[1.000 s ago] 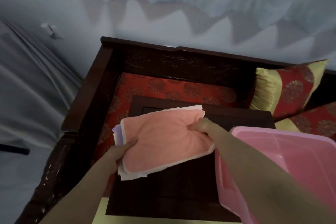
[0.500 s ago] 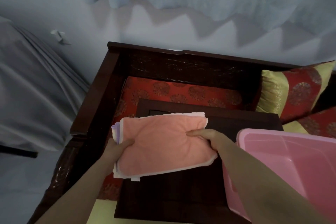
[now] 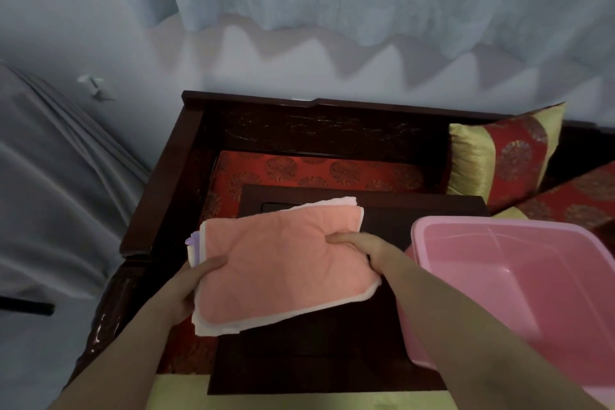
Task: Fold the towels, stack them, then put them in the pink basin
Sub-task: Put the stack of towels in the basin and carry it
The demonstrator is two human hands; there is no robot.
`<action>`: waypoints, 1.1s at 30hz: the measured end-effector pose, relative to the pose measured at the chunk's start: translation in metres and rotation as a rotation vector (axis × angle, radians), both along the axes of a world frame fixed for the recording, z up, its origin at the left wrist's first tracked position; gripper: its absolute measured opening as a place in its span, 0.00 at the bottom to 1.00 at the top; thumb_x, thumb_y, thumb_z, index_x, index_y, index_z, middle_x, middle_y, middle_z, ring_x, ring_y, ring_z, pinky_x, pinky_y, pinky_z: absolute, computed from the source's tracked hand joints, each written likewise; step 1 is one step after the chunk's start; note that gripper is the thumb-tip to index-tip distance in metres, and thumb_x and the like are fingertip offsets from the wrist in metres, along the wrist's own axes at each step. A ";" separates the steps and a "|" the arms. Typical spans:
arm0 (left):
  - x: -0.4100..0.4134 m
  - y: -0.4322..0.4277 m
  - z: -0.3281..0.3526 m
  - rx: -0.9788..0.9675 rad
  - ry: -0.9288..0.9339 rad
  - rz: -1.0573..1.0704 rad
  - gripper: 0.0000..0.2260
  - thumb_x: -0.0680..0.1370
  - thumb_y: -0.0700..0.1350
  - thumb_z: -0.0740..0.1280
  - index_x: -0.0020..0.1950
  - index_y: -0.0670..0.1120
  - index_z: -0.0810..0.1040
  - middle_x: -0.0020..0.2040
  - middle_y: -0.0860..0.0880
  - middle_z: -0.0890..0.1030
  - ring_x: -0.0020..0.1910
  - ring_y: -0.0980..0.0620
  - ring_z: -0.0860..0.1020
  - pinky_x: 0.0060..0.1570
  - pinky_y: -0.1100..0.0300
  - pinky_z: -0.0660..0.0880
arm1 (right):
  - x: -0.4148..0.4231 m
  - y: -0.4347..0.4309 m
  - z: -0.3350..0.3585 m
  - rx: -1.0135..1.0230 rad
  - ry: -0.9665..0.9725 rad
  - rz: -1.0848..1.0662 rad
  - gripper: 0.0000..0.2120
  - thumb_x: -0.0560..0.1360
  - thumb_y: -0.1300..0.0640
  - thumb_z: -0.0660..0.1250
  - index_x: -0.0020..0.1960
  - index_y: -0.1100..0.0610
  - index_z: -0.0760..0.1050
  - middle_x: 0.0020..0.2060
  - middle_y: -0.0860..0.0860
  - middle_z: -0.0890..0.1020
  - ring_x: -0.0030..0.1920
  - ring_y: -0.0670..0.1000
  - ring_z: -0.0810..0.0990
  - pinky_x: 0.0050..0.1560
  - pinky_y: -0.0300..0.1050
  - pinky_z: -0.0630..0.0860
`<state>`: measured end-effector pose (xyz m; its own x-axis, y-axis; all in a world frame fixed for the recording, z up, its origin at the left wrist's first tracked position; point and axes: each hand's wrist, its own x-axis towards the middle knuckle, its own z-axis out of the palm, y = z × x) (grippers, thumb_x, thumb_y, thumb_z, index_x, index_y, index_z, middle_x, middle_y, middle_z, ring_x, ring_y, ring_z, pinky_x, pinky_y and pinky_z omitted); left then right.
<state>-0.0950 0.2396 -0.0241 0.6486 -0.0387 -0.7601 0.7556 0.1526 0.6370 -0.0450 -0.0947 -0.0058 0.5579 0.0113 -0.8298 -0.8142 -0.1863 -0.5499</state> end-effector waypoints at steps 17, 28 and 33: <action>0.020 -0.093 0.173 -0.085 -0.288 -0.097 0.14 0.72 0.53 0.69 0.56 0.50 0.77 0.39 0.47 0.86 0.45 0.45 0.82 0.43 0.52 0.75 | -0.014 -0.096 0.185 0.013 -0.317 -0.064 0.27 0.62 0.47 0.78 0.58 0.56 0.78 0.50 0.55 0.85 0.50 0.55 0.83 0.53 0.49 0.79; -0.046 -0.284 0.230 -0.113 -0.386 -0.145 0.24 0.60 0.52 0.77 0.53 0.46 0.79 0.38 0.47 0.86 0.38 0.48 0.85 0.43 0.53 0.76 | -0.112 -0.296 0.249 0.128 -0.412 -0.101 0.16 0.72 0.50 0.70 0.55 0.58 0.76 0.37 0.53 0.86 0.40 0.53 0.85 0.40 0.46 0.82; -0.084 -0.357 0.204 -0.090 -0.283 -0.152 0.12 0.72 0.50 0.70 0.50 0.45 0.78 0.35 0.46 0.86 0.45 0.45 0.81 0.44 0.52 0.76 | -0.161 -0.356 0.229 0.079 -0.311 -0.083 0.08 0.73 0.56 0.69 0.50 0.59 0.76 0.37 0.55 0.86 0.47 0.56 0.80 0.48 0.51 0.76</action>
